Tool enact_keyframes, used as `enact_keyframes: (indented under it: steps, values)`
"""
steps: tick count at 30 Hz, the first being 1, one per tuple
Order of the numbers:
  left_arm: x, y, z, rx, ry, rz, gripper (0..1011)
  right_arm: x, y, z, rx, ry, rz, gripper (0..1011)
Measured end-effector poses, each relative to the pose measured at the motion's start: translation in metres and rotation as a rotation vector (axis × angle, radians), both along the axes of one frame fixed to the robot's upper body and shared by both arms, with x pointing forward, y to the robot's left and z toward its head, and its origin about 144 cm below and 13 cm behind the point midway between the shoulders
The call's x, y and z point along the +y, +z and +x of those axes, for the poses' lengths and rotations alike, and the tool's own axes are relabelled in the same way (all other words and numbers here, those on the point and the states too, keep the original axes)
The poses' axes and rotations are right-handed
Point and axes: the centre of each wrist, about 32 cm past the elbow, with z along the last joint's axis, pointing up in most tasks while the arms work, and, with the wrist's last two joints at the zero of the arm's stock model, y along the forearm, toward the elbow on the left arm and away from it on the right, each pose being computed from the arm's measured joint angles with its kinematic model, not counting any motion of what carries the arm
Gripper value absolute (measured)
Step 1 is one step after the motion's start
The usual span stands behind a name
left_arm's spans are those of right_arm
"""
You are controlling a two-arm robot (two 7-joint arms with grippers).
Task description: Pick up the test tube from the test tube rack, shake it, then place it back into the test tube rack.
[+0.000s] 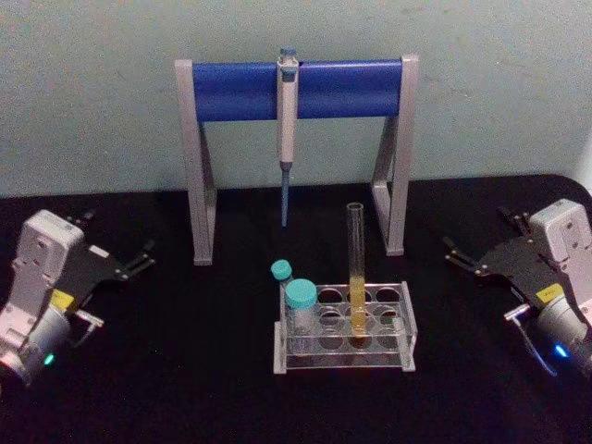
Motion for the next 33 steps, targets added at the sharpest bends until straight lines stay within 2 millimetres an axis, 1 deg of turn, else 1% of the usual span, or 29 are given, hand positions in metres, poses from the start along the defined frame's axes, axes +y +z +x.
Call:
enact_keyframes:
  steps: [6, 18, 23, 33]
  values:
    - [0.0, 0.0, 0.0, 0.0, 0.0, 0.0, 1010, 0.007, 0.002, -0.004, 0.023, 0.04, 0.038, 1000]
    - [0.0, 0.0, 0.0, 0.0, 0.0, 0.0, 1010, 0.027, 0.01, -0.01, 0.086, 0.168, 0.163, 1000]
    - [0.0, 0.0, 0.0, 0.0, 0.0, 0.0, 1010, 0.031, 0.014, -0.01, 0.12, 0.213, 0.195, 1000]
    - [0.0, 0.0, 0.0, 0.0, 0.0, 0.0, 1010, 0.034, 0.027, -0.001, 0.182, 0.31, 0.219, 1000]
